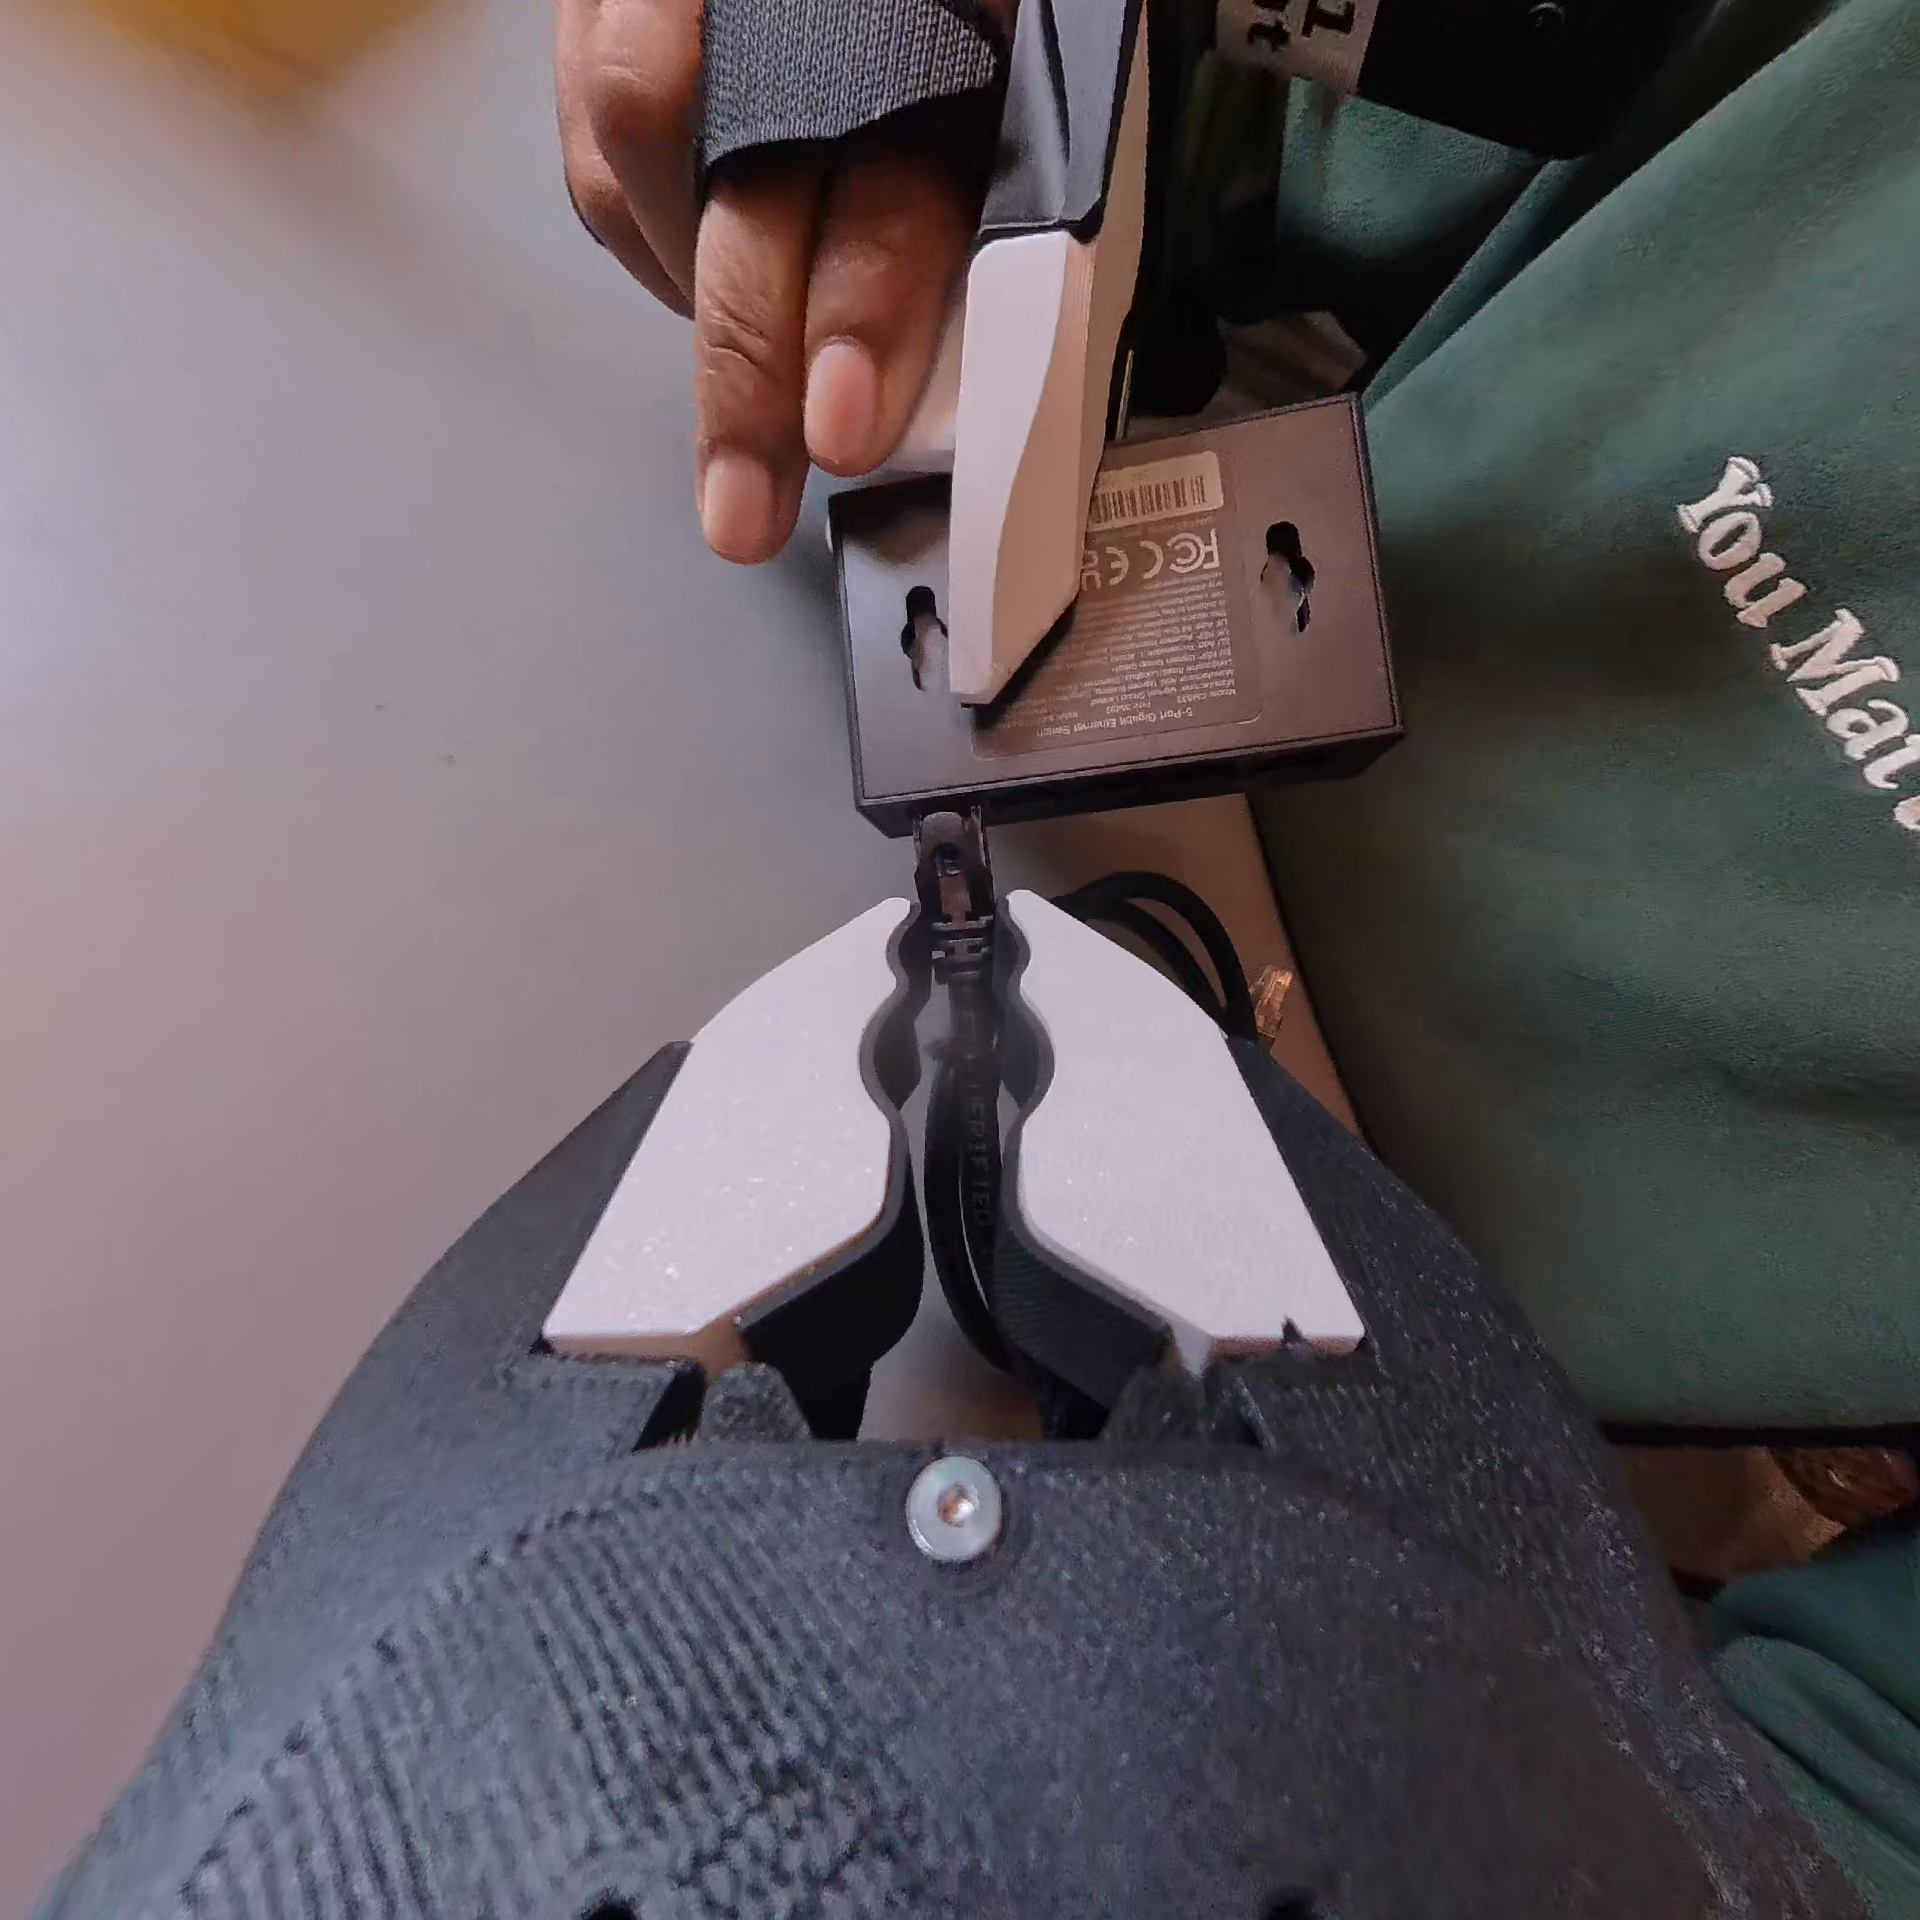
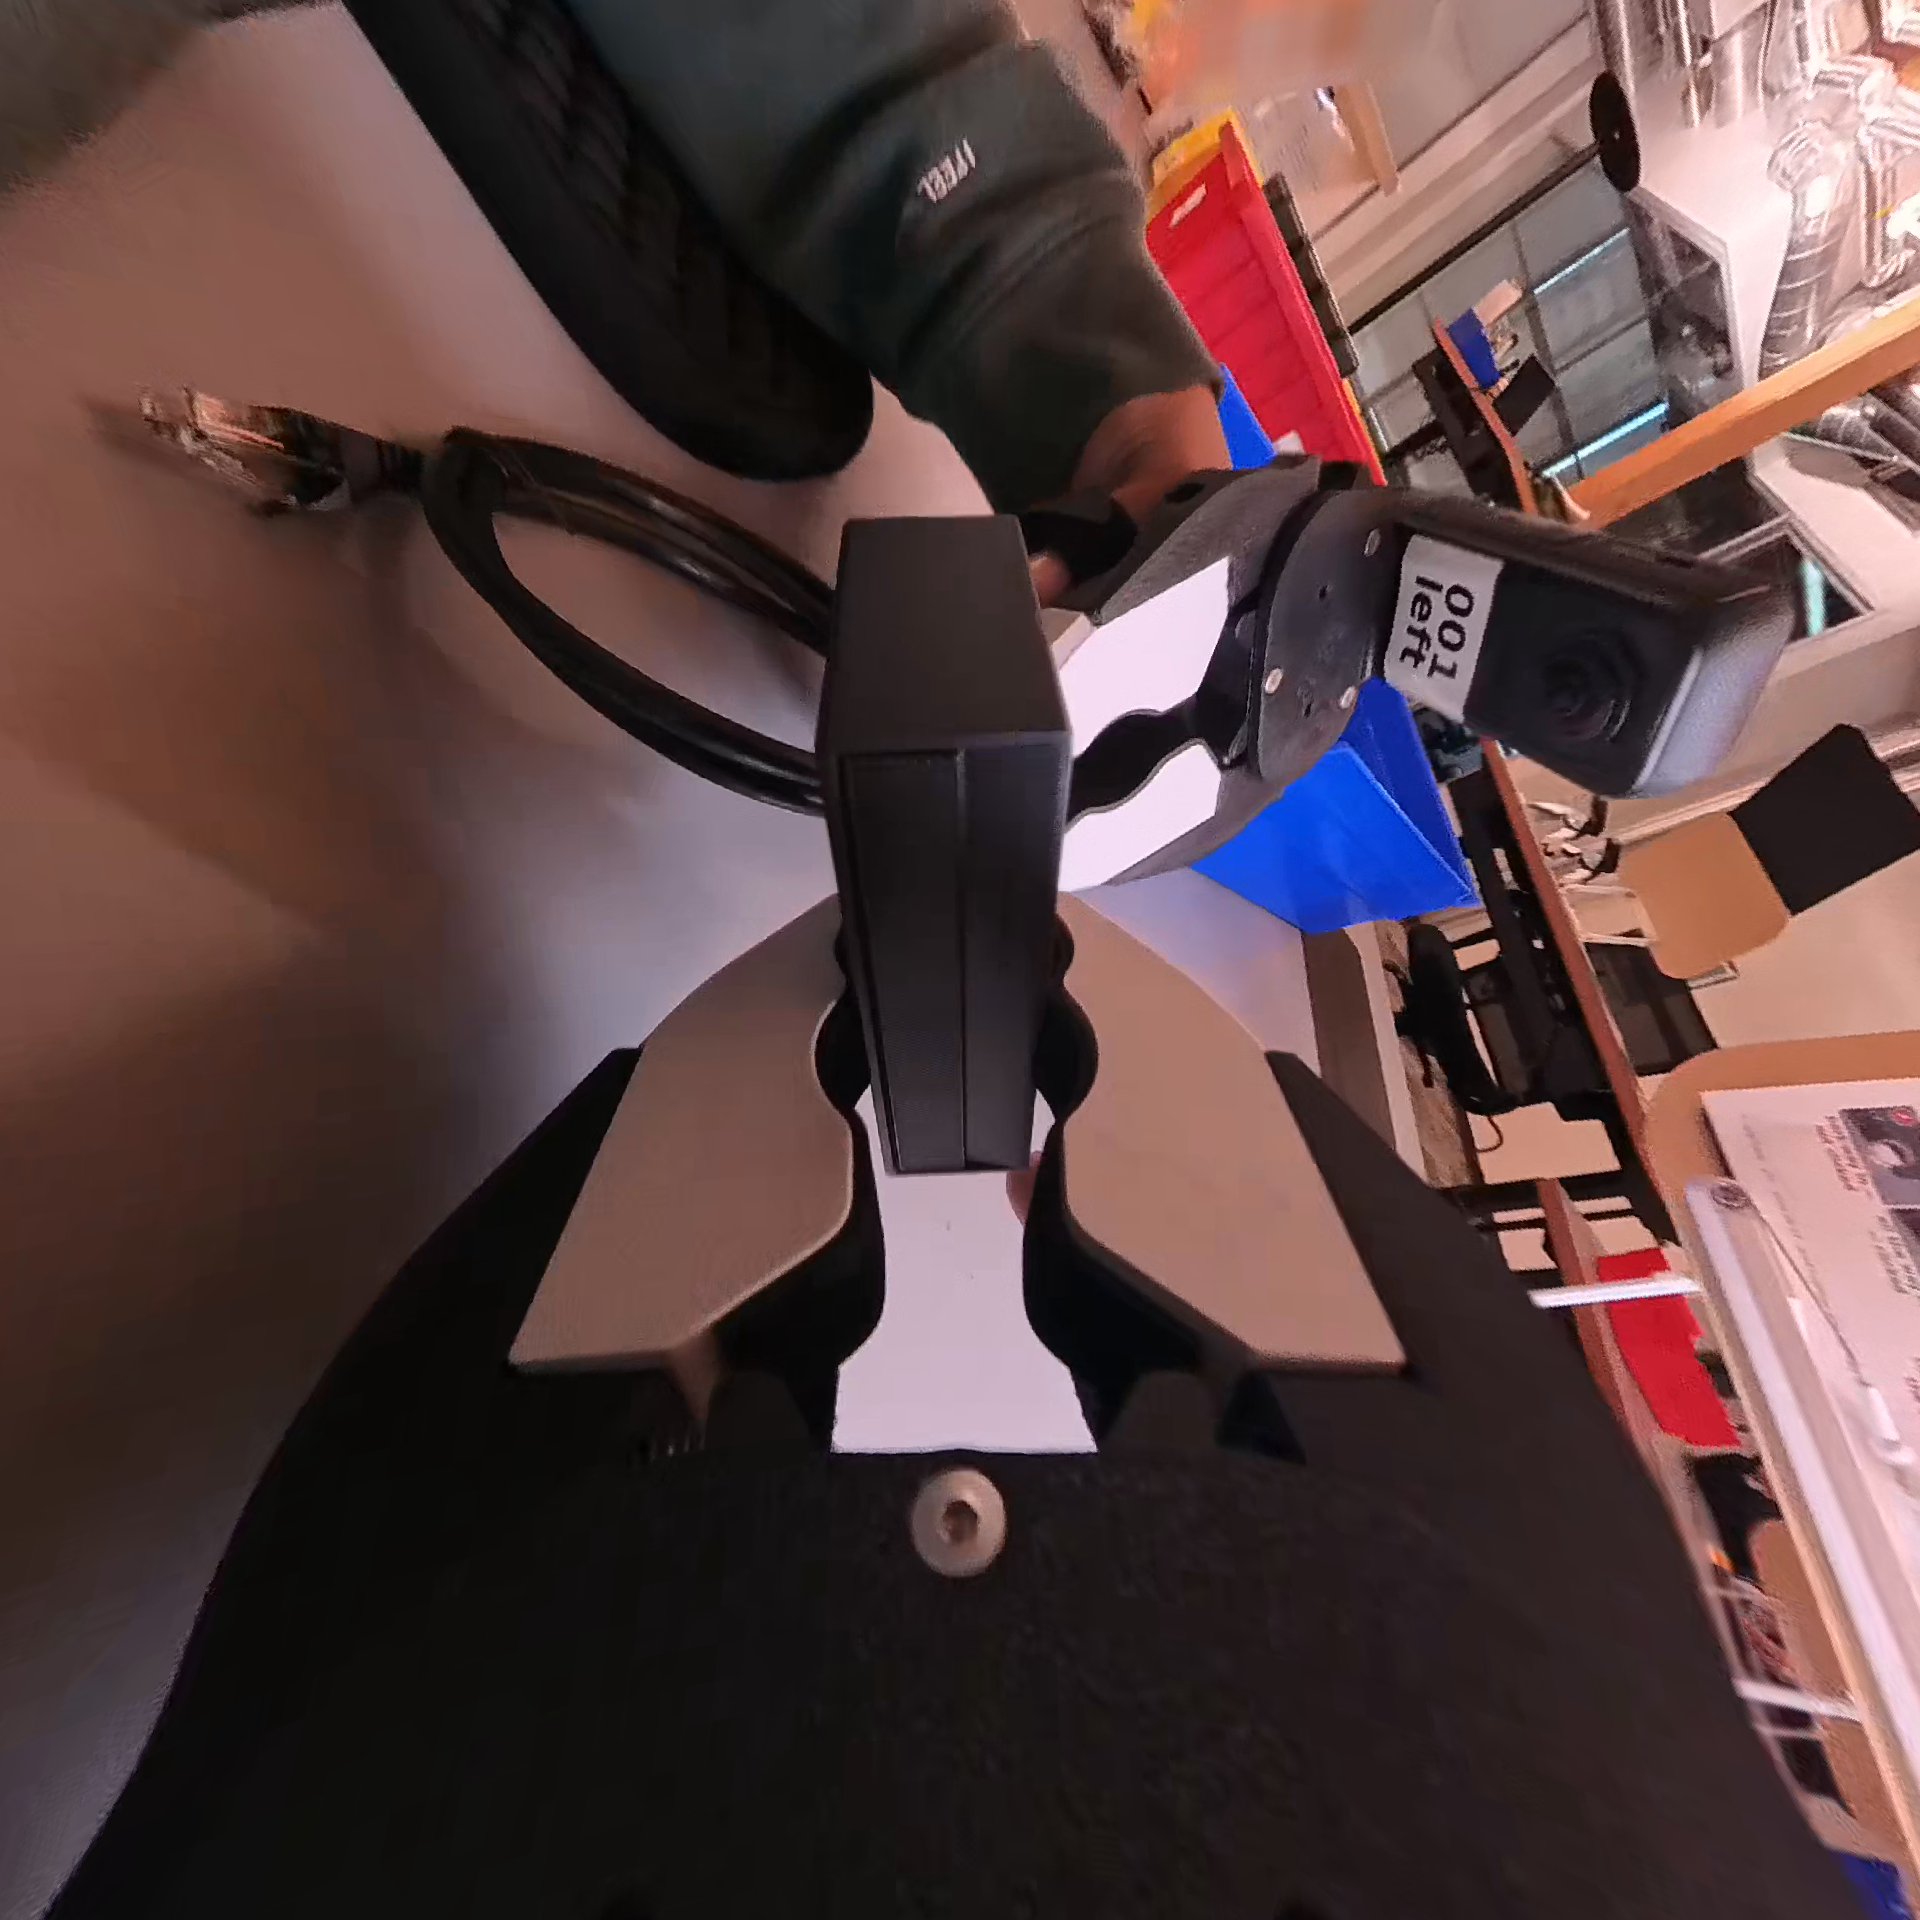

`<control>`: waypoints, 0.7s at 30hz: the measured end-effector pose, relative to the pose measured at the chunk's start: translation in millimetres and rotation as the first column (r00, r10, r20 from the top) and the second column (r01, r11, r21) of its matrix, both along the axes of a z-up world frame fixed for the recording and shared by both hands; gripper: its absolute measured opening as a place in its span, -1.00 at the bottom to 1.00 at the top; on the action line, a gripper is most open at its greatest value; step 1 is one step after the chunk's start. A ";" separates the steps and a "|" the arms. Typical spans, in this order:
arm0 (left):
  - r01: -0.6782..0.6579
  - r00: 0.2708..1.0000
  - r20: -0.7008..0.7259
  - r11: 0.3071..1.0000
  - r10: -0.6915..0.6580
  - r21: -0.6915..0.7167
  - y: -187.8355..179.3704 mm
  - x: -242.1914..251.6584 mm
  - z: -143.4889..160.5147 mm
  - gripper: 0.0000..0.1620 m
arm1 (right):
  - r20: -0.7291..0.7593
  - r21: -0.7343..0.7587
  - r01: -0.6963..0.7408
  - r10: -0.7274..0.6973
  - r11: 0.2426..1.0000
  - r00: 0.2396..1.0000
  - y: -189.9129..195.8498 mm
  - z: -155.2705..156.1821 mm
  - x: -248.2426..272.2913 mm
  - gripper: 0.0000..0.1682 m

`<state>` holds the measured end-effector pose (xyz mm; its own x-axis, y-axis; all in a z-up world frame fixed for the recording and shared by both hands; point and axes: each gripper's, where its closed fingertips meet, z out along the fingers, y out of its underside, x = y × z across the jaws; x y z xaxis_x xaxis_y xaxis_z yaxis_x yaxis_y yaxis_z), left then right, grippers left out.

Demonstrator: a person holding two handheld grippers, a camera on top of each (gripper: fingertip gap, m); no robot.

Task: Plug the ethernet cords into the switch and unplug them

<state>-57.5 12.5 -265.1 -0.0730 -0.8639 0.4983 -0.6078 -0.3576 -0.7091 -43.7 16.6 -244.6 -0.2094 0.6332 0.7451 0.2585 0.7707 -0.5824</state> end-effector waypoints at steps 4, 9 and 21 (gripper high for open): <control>0.021 1.000 -0.003 1.000 -0.021 -0.005 -2.9 0.6 -2.7 -0.86 | 0.001 -0.026 -0.025 0.025 0.999 1.000 -5.7 0.9 -1.2 -0.65; 0.015 1.000 0.018 1.000 -0.015 0.003 -3.5 -0.2 2.8 -0.85 | -0.019 -0.015 -0.022 0.022 1.000 1.000 -5.2 6.0 -1.1 -0.65; -0.391 0.920 0.045 0.918 0.389 0.065 62.6 -20.4 21.4 -0.85 | 0.121 -0.357 0.305 -0.280 0.883 0.952 67.8 -8.0 20.8 -0.21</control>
<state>-77.9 75.1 -243.7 0.2629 -0.8601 0.4372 -0.4079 -0.5098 -0.7575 -22.9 84.4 -252.6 -0.0119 0.8985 0.4389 0.4854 0.3889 -0.7830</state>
